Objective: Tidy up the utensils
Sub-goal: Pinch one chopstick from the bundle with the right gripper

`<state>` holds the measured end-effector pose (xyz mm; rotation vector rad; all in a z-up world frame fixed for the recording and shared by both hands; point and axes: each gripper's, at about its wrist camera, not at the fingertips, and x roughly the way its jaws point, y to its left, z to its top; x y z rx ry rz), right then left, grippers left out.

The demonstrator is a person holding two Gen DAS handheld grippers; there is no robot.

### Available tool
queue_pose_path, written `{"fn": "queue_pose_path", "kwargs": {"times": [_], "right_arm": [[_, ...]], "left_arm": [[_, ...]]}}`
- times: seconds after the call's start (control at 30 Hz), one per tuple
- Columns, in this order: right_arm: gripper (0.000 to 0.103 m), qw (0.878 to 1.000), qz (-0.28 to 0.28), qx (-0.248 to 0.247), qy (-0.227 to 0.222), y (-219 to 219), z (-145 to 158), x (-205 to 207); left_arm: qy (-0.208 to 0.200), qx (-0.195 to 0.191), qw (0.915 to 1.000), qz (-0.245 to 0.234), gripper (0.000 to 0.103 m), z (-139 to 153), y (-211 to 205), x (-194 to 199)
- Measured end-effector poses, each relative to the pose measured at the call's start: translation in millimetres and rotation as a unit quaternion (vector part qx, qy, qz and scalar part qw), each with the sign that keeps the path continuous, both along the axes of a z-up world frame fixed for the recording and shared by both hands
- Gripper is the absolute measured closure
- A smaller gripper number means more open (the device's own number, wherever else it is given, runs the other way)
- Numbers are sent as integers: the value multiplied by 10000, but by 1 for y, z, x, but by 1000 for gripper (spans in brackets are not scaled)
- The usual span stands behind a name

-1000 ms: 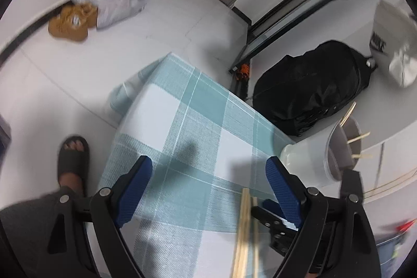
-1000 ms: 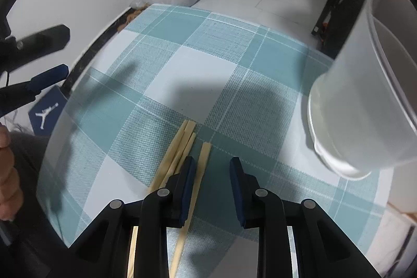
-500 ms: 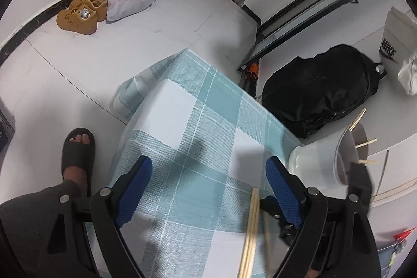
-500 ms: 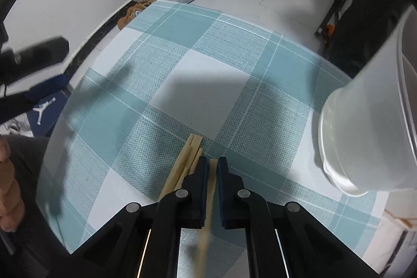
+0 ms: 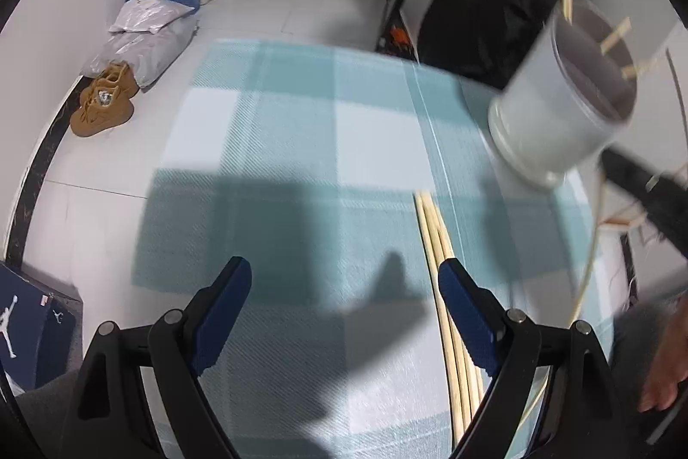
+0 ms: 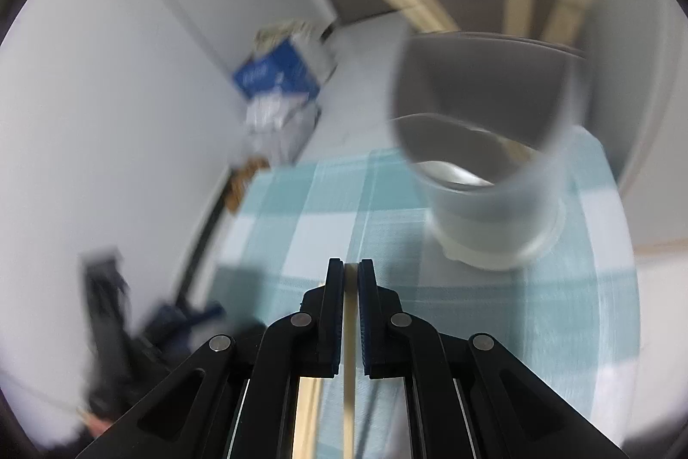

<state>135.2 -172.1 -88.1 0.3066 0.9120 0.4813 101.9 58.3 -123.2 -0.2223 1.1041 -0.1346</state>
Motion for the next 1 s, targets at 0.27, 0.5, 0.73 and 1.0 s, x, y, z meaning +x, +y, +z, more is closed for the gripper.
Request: {"fn": "queue_pose_path", "kwargs": {"times": [0.27, 0.5, 0.73, 1.0], "right_arm": [[97, 9861, -1109, 1186, 343, -69, -26, -10], [97, 9827, -1108, 1447, 326, -86, -41, -14], [97, 9849, -899, 1478, 18, -85, -28, -23], [97, 9839, -844, 1576, -69, -86, -23, -22]], "left_arm": [[14, 438, 9990, -60, 17, -5, -10, -5], [1, 785, 9969, -47, 17, -6, -25, 0], [60, 1133, 9934, -143, 17, -7, -36, -2], [158, 1127, 9934, -170, 17, -6, -41, 4]]}}
